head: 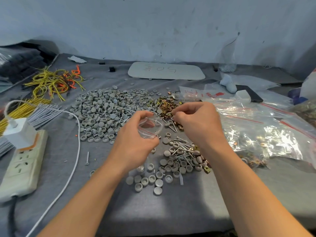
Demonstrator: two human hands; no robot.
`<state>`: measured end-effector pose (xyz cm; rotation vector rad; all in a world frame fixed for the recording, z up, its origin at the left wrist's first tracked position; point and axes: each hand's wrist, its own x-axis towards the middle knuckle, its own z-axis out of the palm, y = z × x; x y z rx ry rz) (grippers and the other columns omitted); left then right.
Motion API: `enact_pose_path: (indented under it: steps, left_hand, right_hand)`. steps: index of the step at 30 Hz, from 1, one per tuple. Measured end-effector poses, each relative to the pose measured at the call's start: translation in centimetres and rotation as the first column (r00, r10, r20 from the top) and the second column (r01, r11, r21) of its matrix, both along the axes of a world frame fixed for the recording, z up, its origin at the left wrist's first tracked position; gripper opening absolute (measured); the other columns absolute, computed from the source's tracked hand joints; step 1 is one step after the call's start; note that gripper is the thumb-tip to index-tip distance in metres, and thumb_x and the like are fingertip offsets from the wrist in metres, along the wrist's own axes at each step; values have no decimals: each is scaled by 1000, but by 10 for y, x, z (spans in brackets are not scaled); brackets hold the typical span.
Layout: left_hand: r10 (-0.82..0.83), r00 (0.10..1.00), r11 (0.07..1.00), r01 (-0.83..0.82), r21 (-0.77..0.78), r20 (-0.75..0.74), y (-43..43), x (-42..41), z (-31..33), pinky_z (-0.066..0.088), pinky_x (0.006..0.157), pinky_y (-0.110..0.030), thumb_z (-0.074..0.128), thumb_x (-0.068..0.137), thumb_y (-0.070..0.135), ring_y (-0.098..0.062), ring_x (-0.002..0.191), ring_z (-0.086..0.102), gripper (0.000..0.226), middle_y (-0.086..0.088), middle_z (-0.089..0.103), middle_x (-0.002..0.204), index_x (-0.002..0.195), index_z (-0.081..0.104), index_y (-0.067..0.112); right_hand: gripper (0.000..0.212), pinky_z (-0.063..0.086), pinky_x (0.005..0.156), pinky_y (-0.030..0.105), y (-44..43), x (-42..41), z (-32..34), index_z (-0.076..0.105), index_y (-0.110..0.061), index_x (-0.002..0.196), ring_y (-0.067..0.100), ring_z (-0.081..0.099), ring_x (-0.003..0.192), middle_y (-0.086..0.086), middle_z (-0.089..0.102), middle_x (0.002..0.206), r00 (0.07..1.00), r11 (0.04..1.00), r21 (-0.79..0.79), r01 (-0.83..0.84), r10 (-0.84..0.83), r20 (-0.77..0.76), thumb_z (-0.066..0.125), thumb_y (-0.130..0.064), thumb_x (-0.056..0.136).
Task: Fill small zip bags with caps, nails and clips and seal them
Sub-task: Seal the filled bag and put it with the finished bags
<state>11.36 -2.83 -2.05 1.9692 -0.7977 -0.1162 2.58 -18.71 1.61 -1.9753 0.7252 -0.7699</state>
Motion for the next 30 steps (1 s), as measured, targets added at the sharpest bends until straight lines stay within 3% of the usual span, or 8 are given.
enact_pose_path:
  steps: [2, 5, 12, 17, 20, 22, 26, 30]
  left_hand:
    - [14, 1000, 999, -14, -31, -11, 3, 3, 2, 44, 71, -1, 79, 77, 11, 10, 99, 62, 59, 19, 68, 111, 121, 58, 43]
    - [50, 999, 996, -50, -75, -2, 6, 5, 3, 40, 72, 3, 75, 81, 8, 15, 98, 61, 53, 20, 69, 109, 118, 59, 42]
    - [57, 992, 998, -54, -31, 110, 3, -4, 7, 39, 74, 3, 74, 79, 9, 16, 99, 59, 55, 22, 68, 107, 117, 56, 45]
    - [50, 990, 998, -55, 36, 135, 2, -5, 6, 40, 71, -1, 73, 81, 13, 17, 99, 56, 56, 24, 65, 108, 123, 54, 44]
    - [31, 991, 996, -41, 77, 134, -3, -9, 4, 36, 77, -5, 74, 79, 17, 14, 100, 57, 58, 24, 63, 109, 126, 53, 44]
    - [16, 992, 994, -30, 110, 124, -7, -10, 4, 34, 75, -4, 74, 77, 17, 9, 99, 58, 62, 23, 63, 108, 128, 52, 44]
    - [-10, 993, 990, -8, 143, 121, -8, -11, 5, 38, 64, -4, 77, 72, 20, 20, 85, 53, 63, 29, 59, 97, 121, 50, 50]
    - [-38, 992, 994, 25, 107, 123, -9, -14, 5, 39, 68, -2, 77, 72, 23, 21, 90, 53, 55, 28, 64, 90, 111, 51, 52]
  right_hand:
    - [19, 62, 70, 27, -11, -3, -8, 81, -31, 85, 7, 70, 71, -15, 77, 81, 966, 991, -136, -1, -34, -257, 70, -15, 87]
    - [24, 61, 89, 41, -17, -3, -22, 78, -28, 101, 24, 70, 93, 1, 75, 106, 800, 967, -214, -136, -21, -599, 67, -13, 87]
    - [18, 61, 78, 36, -26, -6, -29, 74, -26, 78, 24, 69, 82, 2, 76, 88, 725, 936, -266, -228, -19, -688, 67, -13, 88]
    - [15, 61, 81, 42, -20, -4, -23, 73, -32, 85, 20, 70, 81, -6, 74, 86, 859, 935, -333, -117, -73, -507, 66, -22, 94]
    - [18, 60, 63, 23, -12, -8, -9, 77, -30, 79, 4, 69, 66, -15, 73, 69, 978, 982, -177, -71, 34, -203, 71, -19, 91]
    - [18, 53, 55, 14, -1, -12, 3, 79, -29, 76, 1, 68, 62, -16, 73, 66, 989, 980, -138, -142, 134, -61, 75, -15, 85]
    - [21, 52, 59, 14, 17, -17, 13, 83, -28, 80, 1, 68, 63, -15, 73, 67, 959, 920, -268, -284, 278, -60, 77, -8, 80]
    - [25, 56, 71, 14, 26, -14, 9, 85, -29, 88, -5, 71, 74, -16, 78, 79, 935, 895, -273, -353, 334, -115, 76, -7, 81]
